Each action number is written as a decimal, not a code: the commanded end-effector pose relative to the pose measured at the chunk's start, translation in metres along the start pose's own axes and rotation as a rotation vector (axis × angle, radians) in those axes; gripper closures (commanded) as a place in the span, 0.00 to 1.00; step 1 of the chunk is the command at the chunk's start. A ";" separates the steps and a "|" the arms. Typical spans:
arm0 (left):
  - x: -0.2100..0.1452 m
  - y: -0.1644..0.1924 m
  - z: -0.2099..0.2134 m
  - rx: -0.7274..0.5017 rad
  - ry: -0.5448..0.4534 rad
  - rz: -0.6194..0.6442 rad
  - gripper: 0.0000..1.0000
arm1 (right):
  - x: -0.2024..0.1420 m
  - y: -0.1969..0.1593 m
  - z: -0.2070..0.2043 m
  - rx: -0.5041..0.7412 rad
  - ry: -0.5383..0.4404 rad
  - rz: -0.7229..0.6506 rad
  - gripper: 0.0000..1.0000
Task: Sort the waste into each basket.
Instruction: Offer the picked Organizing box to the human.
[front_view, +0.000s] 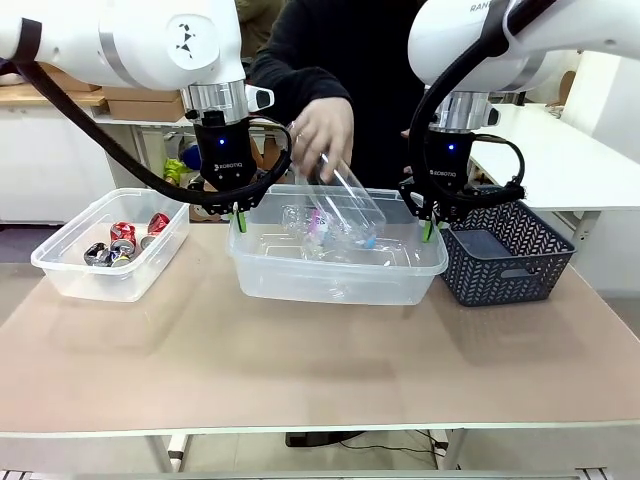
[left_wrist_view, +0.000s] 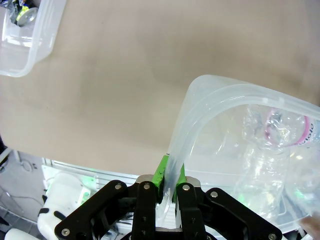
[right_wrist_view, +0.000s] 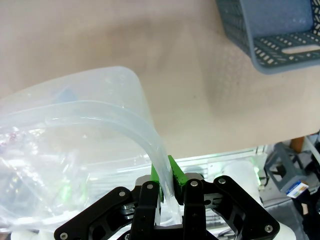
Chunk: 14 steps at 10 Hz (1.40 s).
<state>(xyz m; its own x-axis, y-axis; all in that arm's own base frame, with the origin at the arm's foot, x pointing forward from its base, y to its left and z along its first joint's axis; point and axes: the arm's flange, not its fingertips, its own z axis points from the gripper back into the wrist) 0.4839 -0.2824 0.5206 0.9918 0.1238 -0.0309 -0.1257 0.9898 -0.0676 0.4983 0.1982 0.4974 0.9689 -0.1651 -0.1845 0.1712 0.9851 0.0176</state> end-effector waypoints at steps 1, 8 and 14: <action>-0.001 0.007 0.003 -0.003 -0.024 0.039 1.00 | 0.000 -0.005 -0.002 0.001 0.020 -0.007 0.95; -0.001 0.007 0.003 -0.003 -0.024 0.039 1.00 | 0.000 -0.005 -0.002 0.001 0.020 -0.007 0.95; -0.001 0.007 0.003 -0.003 -0.024 0.039 1.00 | 0.000 -0.005 -0.002 0.001 0.020 -0.007 0.95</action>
<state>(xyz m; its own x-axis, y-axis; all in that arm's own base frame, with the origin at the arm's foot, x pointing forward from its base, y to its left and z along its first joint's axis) 0.4839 -0.2824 0.5205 0.9918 0.1238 -0.0311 -0.1257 0.9898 -0.0675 0.4983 0.1982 0.4972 0.9687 -0.1653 -0.1852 0.1715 0.9850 0.0179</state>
